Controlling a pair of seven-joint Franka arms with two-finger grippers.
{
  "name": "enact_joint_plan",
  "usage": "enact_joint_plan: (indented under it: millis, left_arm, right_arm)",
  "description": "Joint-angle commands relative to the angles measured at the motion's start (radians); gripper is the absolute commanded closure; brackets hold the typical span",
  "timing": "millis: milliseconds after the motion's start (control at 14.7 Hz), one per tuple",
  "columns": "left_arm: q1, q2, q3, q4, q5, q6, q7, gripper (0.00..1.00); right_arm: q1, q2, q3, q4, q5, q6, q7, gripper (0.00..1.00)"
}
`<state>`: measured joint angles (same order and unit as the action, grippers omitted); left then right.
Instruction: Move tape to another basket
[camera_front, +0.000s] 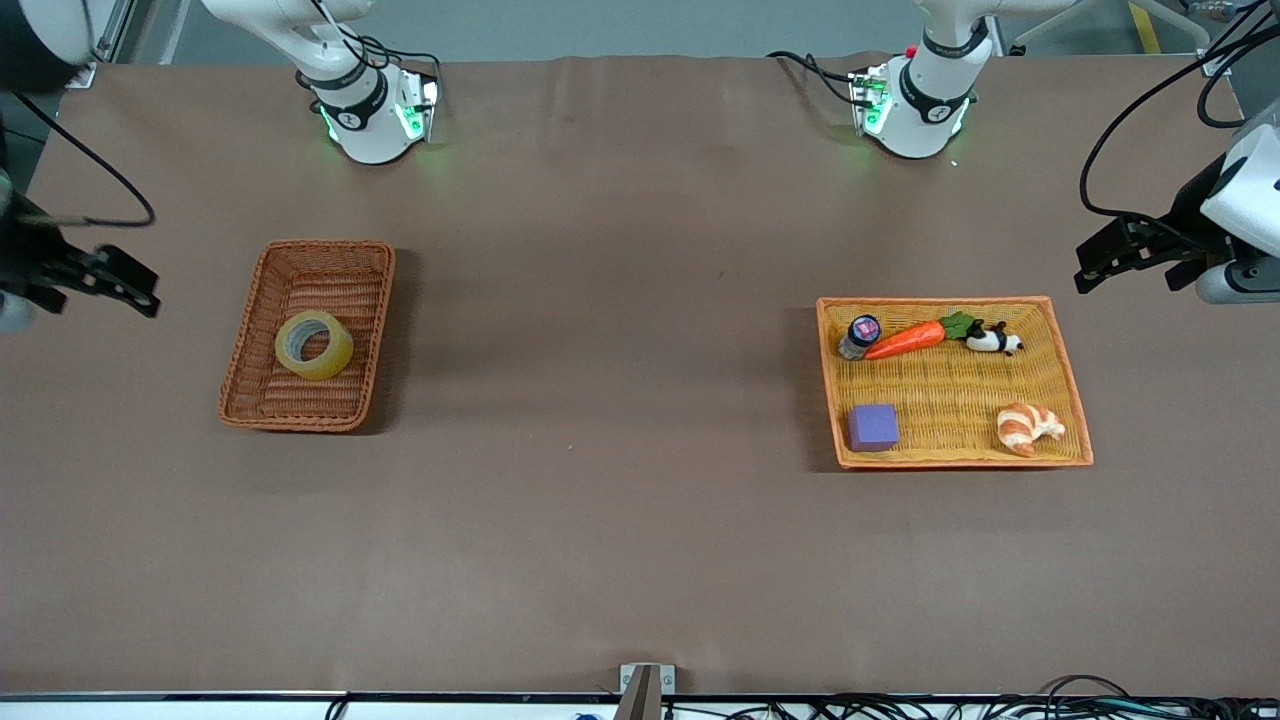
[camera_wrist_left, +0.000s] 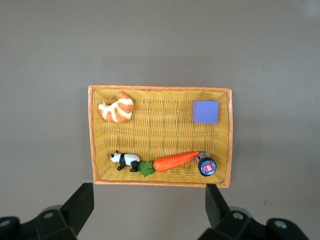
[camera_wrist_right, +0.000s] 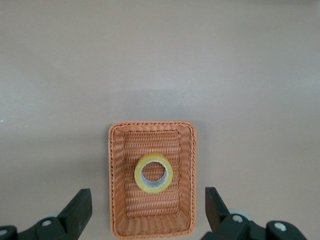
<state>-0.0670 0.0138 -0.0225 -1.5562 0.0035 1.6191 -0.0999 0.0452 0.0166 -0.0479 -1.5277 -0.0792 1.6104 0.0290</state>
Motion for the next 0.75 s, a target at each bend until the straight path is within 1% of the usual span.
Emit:
enact_joint_plan:
  millis: [0, 136, 273, 682]
  left_arm:
    - [0.000, -0.003, 0.001, 0.008, 0.020, -0.001, 0.003, 0.01]
    - [0.000, -0.003, 0.003, 0.008, 0.026, -0.008, 0.003, 0.01]
    - [0.000, -0.003, 0.003, 0.008, 0.035, -0.008, 0.005, 0.01]
    - [-0.005, -0.001, 0.001, 0.004, 0.035, -0.022, 0.037, 0.01]
  right_arm:
    - [-0.007, 0.016, 0.005, 0.073, 0.028, -0.095, 0.008, 0.00]
    - [-0.011, 0.013, 0.002, 0.074, 0.055, -0.115, 0.009, 0.00]
    - [-0.010, 0.011, -0.001, 0.072, 0.056, -0.130, 0.020, 0.00]
    - [-0.011, 0.011, -0.006, 0.058, 0.056, -0.095, 0.017, 0.00]
